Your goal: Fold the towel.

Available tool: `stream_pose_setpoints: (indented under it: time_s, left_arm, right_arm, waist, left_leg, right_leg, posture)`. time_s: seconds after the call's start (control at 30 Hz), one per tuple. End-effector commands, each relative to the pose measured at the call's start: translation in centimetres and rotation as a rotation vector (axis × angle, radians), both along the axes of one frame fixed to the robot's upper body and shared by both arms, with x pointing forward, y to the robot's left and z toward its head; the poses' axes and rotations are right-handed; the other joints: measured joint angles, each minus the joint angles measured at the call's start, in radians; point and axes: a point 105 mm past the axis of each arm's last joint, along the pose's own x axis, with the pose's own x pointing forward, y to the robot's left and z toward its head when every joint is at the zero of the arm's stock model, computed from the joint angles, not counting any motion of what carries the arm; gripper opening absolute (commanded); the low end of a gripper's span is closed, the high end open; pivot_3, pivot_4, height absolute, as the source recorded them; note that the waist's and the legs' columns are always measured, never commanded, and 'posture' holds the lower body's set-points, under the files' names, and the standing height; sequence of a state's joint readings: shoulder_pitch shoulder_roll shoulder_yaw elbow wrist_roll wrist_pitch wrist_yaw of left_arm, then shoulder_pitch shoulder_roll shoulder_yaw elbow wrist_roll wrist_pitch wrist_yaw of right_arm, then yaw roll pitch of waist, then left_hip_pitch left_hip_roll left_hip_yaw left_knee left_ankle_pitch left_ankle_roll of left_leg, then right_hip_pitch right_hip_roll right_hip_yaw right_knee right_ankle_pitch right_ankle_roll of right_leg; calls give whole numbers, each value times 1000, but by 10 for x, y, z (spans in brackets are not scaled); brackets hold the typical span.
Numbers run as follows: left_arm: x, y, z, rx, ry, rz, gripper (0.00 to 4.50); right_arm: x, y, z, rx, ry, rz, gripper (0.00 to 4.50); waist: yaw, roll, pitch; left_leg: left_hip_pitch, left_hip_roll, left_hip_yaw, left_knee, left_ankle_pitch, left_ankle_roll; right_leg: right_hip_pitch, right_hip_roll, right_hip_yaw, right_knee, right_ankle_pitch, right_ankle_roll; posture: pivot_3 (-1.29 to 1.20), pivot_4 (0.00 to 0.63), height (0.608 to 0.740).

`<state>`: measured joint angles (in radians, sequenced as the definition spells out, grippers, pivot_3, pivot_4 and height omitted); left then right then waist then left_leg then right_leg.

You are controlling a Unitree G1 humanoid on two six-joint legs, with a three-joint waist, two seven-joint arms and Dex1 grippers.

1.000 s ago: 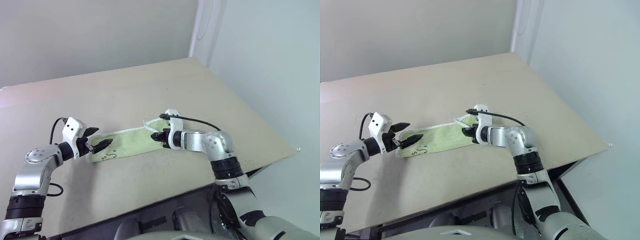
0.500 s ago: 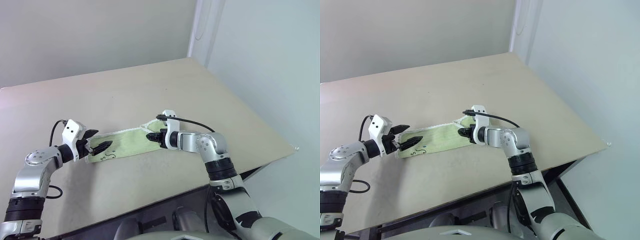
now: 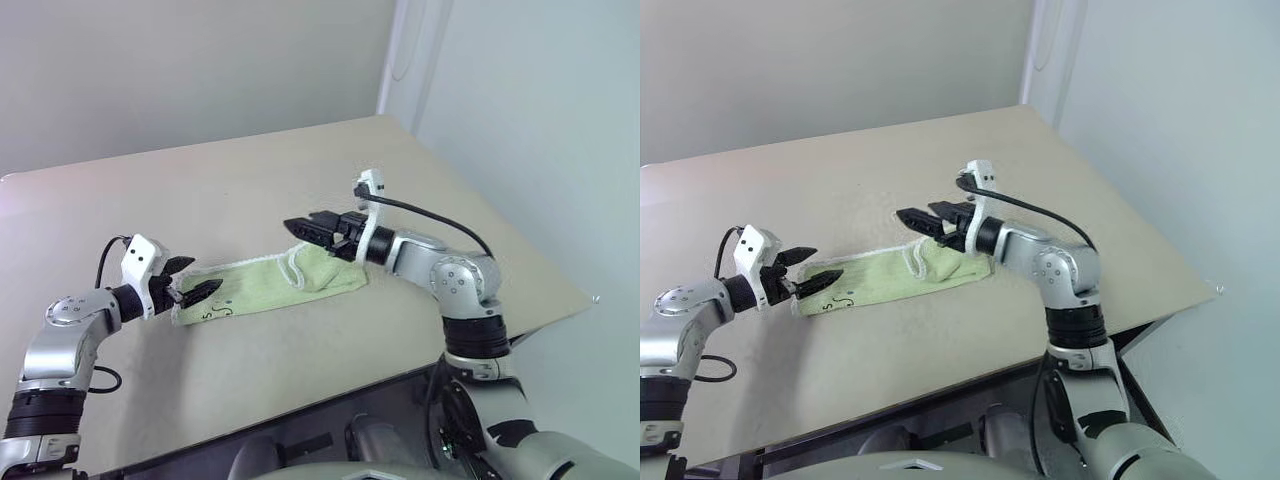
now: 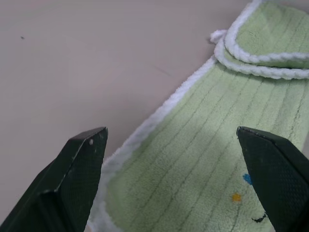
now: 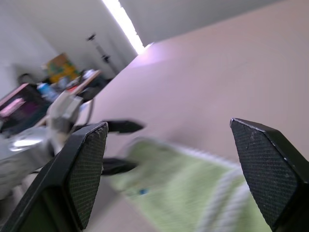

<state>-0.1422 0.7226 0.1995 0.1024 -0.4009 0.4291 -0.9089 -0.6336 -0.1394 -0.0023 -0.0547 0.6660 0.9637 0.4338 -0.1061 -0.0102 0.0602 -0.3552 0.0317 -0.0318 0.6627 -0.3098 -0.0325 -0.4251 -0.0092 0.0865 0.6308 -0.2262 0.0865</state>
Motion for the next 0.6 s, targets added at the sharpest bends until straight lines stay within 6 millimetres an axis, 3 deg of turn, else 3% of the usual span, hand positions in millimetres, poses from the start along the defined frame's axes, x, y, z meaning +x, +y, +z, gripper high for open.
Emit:
stream_pose_setpoints:
  time_s: [0.03, 0.27, 0.43, 0.6]
  left_arm:
    - [-5, 10, 10, -11, 29, 36, 4500]
    - [-10, 25, 15, -57, 106, 126, 4500]
    - [-17, 31, 15, -78, 155, 170, 4500]
    - [-23, 44, 8, -58, 230, 240, 4500]
  right_arm:
    - [14, -12, -16, -126, -105, -72, 4237]
    - [27, -14, -60, -229, -133, -144, 4237]
    - [23, 0, -93, -332, -148, -111, 4237]
    - [15, 2, -132, -504, -148, -66, 4237]
  waist:
    - [-8, 0, 0]
    - [-23, 0, 0]
    - [-21, 0, 0]
    - [-20, -1, 0]
  left_leg:
    - [0, 0, 0, 0, 0, 0]
    - [0, 0, 0, 0, 0, 0]
    - [0, 0, 0, 0, 0, 0]
    - [0, 0, 0, 0, 0, 0]
  right_leg:
    - [0, 0, 0, 0, -1, -2]
    - [0, 0, 0, 0, 0, -1]
    - [0, 0, 0, 0, 1, 1]
    - [0, 0, 0, 0, 1, 0]
  posture:
    - [0, 0, 740]
    - [0, 0, 740]
    - [0, 0, 740]
    - [0, 0, 740]
